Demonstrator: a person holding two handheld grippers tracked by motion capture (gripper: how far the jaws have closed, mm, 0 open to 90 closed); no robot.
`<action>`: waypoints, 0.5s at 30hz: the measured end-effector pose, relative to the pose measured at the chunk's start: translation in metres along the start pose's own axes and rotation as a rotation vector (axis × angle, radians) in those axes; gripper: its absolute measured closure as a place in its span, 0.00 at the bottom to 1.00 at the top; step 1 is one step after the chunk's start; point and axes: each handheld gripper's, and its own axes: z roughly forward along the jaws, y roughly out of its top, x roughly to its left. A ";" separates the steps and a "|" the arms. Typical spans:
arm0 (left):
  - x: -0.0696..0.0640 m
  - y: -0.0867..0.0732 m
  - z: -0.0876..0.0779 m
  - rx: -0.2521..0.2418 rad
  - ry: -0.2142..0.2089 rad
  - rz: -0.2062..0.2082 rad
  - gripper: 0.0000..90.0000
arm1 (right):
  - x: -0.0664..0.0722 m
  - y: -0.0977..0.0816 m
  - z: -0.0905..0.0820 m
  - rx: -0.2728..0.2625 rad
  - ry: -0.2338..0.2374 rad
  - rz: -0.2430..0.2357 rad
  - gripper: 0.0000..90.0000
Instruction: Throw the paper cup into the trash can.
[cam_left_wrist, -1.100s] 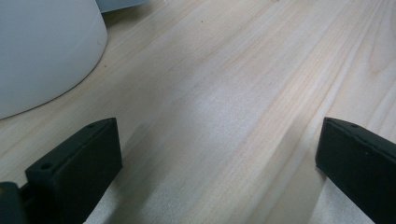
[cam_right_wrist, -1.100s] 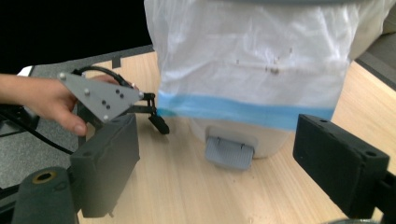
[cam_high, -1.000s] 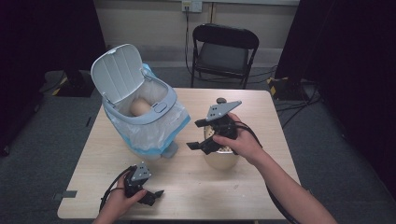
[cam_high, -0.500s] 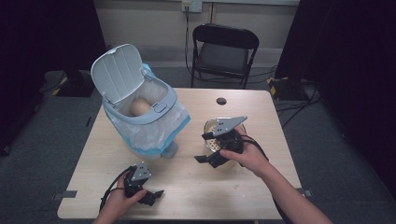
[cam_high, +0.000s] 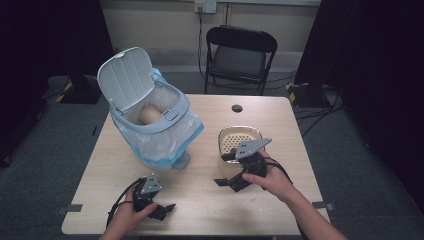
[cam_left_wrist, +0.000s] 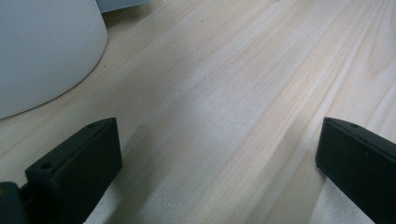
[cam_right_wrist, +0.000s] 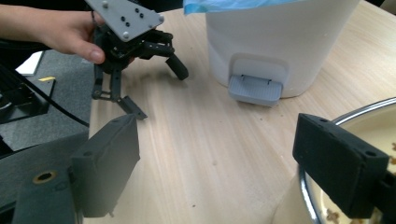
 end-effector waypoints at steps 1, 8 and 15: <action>0.000 0.000 0.000 0.000 0.000 0.000 0.00 | 0.001 -0.001 -0.001 0.006 0.005 -0.003 0.16; 0.000 0.000 0.000 0.000 0.000 0.000 0.00 | 0.013 -0.013 -0.002 0.032 0.040 -0.023 0.16; 0.000 0.000 0.000 -0.001 0.000 -0.001 0.00 | 0.020 -0.036 0.003 0.053 0.063 -0.005 0.16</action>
